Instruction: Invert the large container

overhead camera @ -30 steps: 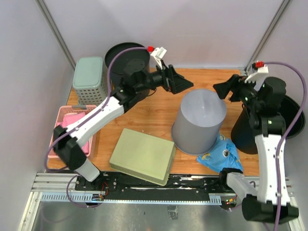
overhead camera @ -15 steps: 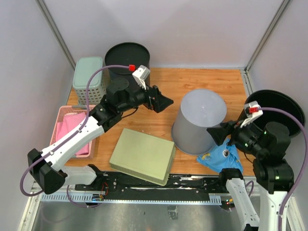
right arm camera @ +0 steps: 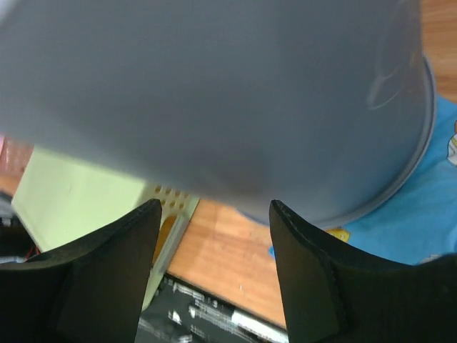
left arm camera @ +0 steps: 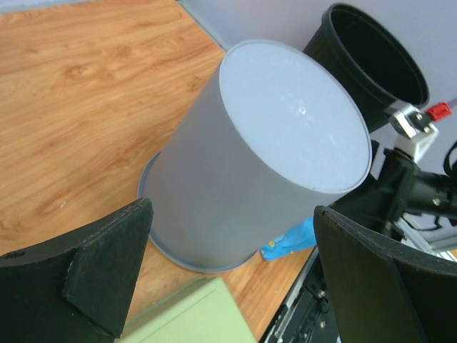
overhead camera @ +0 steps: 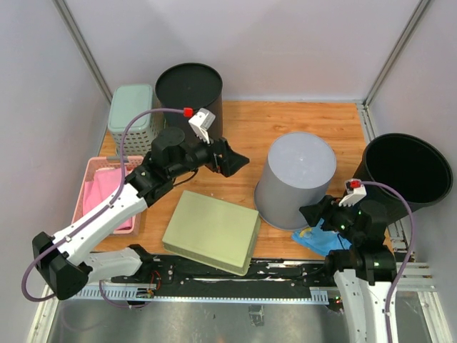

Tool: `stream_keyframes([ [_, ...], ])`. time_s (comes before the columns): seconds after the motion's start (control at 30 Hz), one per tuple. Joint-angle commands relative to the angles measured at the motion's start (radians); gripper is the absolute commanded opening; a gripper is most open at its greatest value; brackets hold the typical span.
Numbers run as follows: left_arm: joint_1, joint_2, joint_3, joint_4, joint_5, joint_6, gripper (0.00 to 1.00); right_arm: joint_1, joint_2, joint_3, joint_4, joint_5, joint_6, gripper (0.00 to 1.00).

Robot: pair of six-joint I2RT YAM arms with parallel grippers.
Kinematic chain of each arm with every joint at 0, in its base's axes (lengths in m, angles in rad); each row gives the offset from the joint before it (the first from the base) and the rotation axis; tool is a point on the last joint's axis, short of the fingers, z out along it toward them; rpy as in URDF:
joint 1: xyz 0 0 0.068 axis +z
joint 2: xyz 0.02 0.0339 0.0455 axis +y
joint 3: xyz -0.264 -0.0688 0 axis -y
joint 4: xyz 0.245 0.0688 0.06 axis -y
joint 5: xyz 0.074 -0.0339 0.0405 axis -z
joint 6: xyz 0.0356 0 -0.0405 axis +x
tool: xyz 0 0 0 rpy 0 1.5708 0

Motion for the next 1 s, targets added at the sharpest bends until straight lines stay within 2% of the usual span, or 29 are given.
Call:
stream_keyframes([
  [0.0,-0.001,-0.045,-0.034,-0.044,0.002,-0.013,0.99,0.012,-0.033,-0.157,0.441,0.159,0.288,0.63],
  [0.07,-0.001,-0.068,-0.047,-0.078,-0.02,-0.024,0.99,0.015,0.006,-0.237,0.654,0.187,0.355,0.63],
  [0.17,-0.001,-0.115,-0.091,-0.082,-0.049,-0.043,0.99,0.076,0.173,-0.27,0.826,0.271,0.335,0.64],
  [0.37,-0.001,-0.182,-0.156,-0.077,-0.081,-0.093,0.99,0.29,0.591,-0.136,1.057,0.45,0.238,0.64],
  [0.53,-0.001,-0.186,-0.141,-0.145,-0.105,-0.091,0.99,0.351,0.928,0.032,1.191,0.498,0.278,0.64],
  [0.63,-0.002,-0.188,-0.137,-0.165,-0.109,-0.095,0.99,0.364,1.093,0.158,1.196,0.504,0.263,0.64],
  [0.77,-0.002,-0.198,-0.168,-0.145,-0.105,-0.103,0.99,0.363,1.214,0.304,1.122,0.512,0.215,0.65],
  [0.87,-0.002,-0.177,-0.167,-0.15,-0.088,-0.091,0.99,0.35,1.213,0.387,1.005,0.481,0.173,0.66],
  [0.97,-0.002,-0.161,-0.155,-0.15,-0.082,-0.07,0.99,0.338,1.109,0.417,0.878,0.473,0.111,0.68],
])
